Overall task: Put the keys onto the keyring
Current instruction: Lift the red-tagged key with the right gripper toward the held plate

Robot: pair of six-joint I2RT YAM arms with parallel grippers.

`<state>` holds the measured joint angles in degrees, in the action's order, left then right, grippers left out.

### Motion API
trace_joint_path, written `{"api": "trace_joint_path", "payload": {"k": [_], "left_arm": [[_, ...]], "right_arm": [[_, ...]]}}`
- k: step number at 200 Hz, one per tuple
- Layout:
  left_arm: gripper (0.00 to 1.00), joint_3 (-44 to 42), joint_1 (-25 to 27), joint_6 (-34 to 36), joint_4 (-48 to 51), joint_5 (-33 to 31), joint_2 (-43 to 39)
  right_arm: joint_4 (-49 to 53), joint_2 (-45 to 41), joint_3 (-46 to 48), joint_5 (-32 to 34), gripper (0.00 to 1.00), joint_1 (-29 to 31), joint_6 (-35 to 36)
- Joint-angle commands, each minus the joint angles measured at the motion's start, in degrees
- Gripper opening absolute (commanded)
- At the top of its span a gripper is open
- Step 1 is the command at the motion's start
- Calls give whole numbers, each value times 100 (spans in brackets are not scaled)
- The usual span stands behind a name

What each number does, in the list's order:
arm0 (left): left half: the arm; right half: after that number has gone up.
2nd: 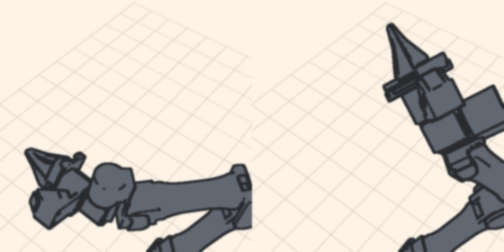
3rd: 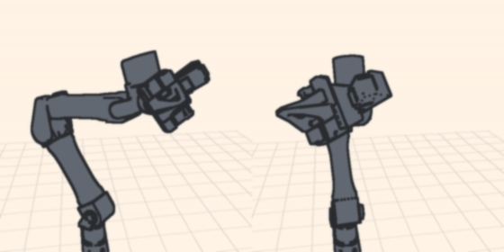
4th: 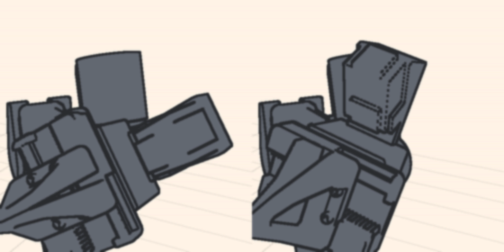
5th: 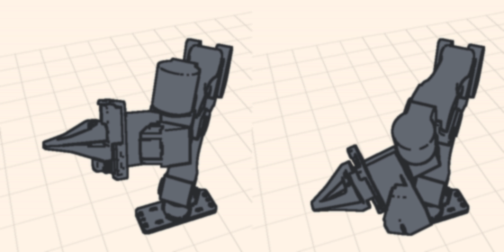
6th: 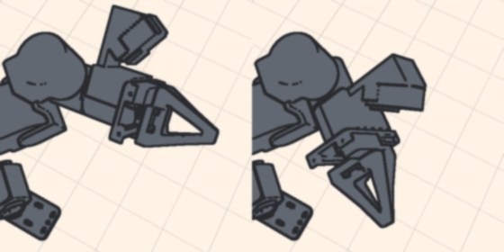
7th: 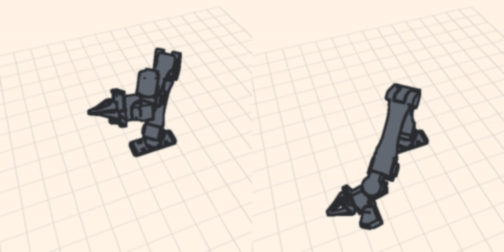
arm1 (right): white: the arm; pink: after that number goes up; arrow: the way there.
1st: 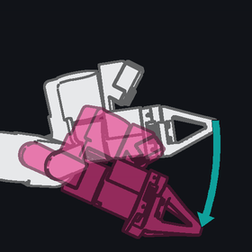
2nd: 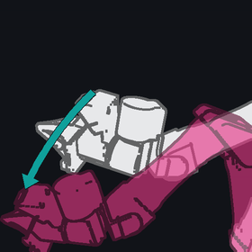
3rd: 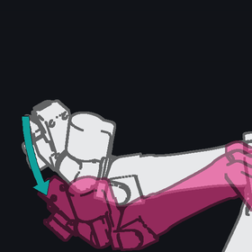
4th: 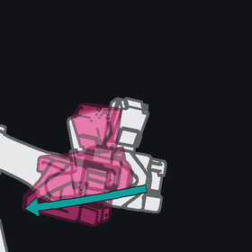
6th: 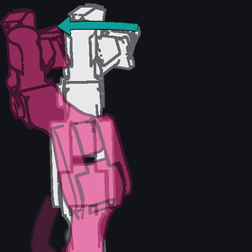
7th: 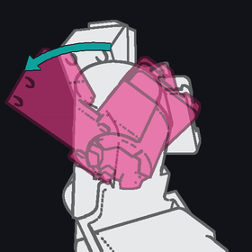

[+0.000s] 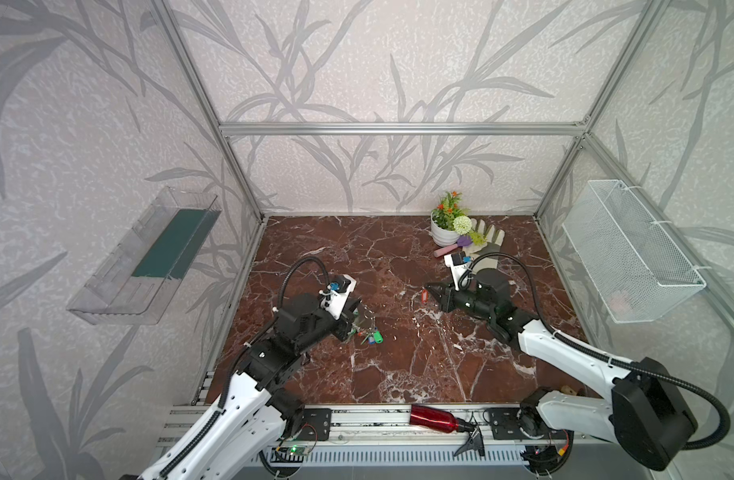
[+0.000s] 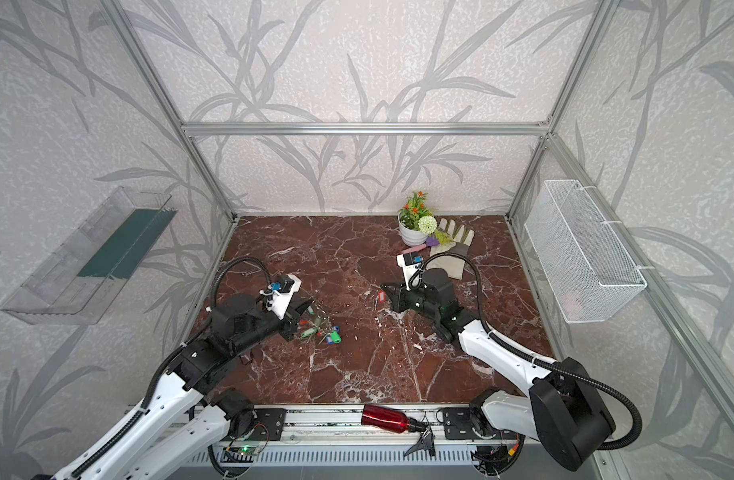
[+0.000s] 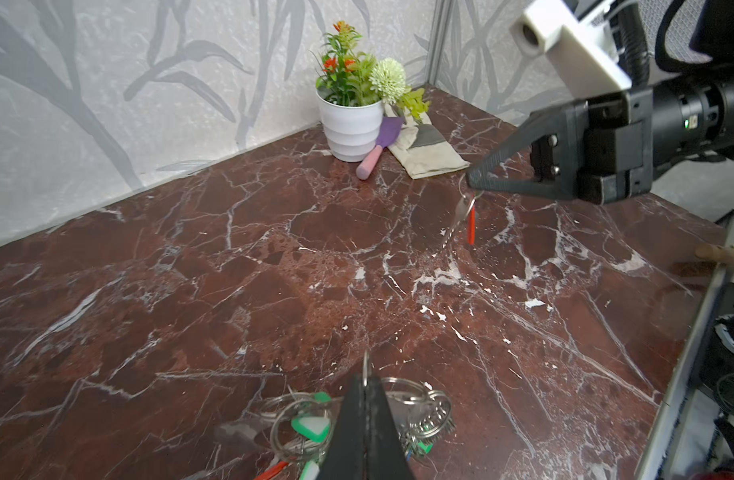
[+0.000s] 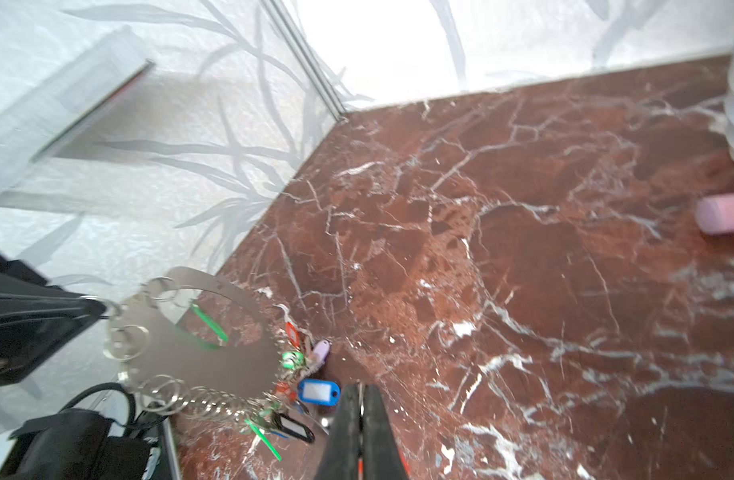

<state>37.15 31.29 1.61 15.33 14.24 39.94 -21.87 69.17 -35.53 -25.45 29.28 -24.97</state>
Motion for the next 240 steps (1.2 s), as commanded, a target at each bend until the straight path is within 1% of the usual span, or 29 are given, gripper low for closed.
{"api": "trace_joint_path", "payload": {"k": [1,32,60,80,100,113,120,152,190,222,240], "left_arm": [[0,440,40,208,-583,496,289],[0,852,201,657,-666,755,978],[0,1141,510,1176,-724,747,1568],[0,1317,665,1348,-839,734,1926],[0,1309,792,1364,-1207,844,2103],[0,1274,870,1334,-1460,852,2178],[0,1285,902,1342,-1505,882,2223],[0,1212,1056,1319,-1760,1053,2325],[0,1176,1222,1247,-2019,793,2382],[0,1152,1365,1272,-2065,782,2410],[0,1129,1400,1273,-2107,724,2408]], "right_arm": [[-766,-199,107,-1505,0,-243,26],[-1474,-131,165,-2430,0,-391,-518],[-1677,-118,118,-2825,0,-447,-784],[-1630,-181,83,-2886,0,-466,-846],[-1697,-185,72,-3004,0,-468,-980],[-1950,-152,105,-3073,0,-480,-1118],[-2014,-112,101,-3111,0,-479,-1341],[-2570,155,81,-3260,0,-477,-1722],[-3444,593,116,-3423,0,-470,-2296],[-3533,743,100,-3398,0,-469,-2359],[-3277,668,99,-3297,0,-470,-2214]]}}
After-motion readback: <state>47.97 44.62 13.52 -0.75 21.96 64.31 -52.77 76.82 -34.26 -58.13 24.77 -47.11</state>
